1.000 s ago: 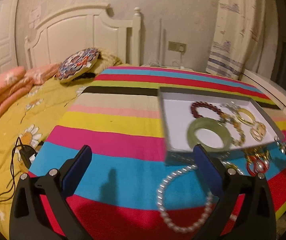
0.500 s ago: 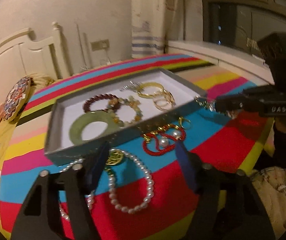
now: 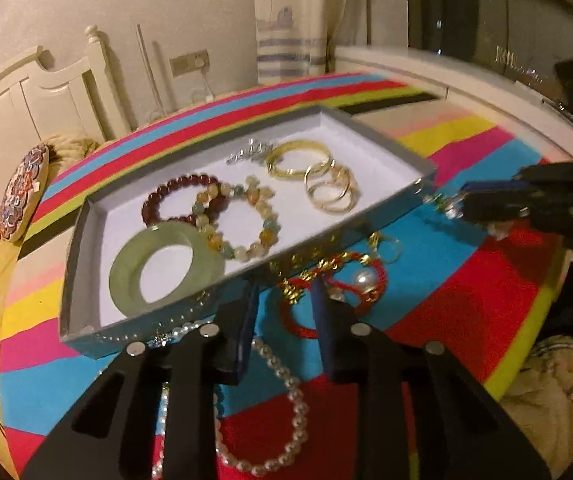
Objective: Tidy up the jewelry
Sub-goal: 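Grasp the gold chain pin with the right gripper while the left reaches the red cord necklace, then grasp the red cord necklace with the left gripper while the right lifts the gold chain pin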
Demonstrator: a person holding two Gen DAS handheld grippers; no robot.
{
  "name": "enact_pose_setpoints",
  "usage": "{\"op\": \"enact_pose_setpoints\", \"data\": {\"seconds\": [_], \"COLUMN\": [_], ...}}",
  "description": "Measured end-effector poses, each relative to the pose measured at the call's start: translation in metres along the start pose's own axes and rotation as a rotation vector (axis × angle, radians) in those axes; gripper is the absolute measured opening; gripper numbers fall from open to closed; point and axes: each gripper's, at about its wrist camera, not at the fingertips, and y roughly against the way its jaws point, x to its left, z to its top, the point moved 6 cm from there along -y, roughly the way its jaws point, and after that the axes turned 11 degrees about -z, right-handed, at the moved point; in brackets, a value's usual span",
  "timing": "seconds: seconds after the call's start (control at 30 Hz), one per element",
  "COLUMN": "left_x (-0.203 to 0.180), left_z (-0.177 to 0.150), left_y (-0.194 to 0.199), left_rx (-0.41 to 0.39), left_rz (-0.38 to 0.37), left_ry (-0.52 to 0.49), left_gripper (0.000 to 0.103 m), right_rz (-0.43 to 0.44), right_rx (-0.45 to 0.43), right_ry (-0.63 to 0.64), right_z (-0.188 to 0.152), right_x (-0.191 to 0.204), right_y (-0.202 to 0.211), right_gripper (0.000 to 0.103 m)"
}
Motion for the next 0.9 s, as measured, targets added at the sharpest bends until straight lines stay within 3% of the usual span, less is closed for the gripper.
{"op": "enact_pose_setpoints", "data": {"seconds": [0.33, 0.43, 0.5, 0.67, 0.9], "left_x": [0.007, 0.0, -0.005, -0.011, -0.034], "left_z": [-0.001, -0.001, -0.001, 0.002, 0.031], "left_y": [-0.009, -0.009, -0.009, -0.002, 0.03], "left_rx": [0.067, 0.076, 0.081, 0.046, -0.044], "left_rz": [-0.072, -0.079, -0.061, -0.076, -0.105], "left_ry": [0.039, 0.017, -0.013, -0.017, -0.066], "left_gripper": [0.027, 0.006, 0.005, 0.005, 0.005], "right_rz": [-0.003, -0.004, -0.004, -0.006, -0.007], "right_rx": [-0.002, -0.002, -0.003, -0.012, -0.028], "right_ry": [0.002, 0.003, 0.003, 0.0, 0.0], "right_z": [0.0, 0.0, 0.0, 0.001, 0.002], "right_x": [0.001, 0.002, 0.002, 0.001, 0.0], "right_y": [-0.001, -0.001, -0.001, 0.0, 0.004], "right_gripper": [0.013, 0.013, 0.013, 0.013, 0.013]}}
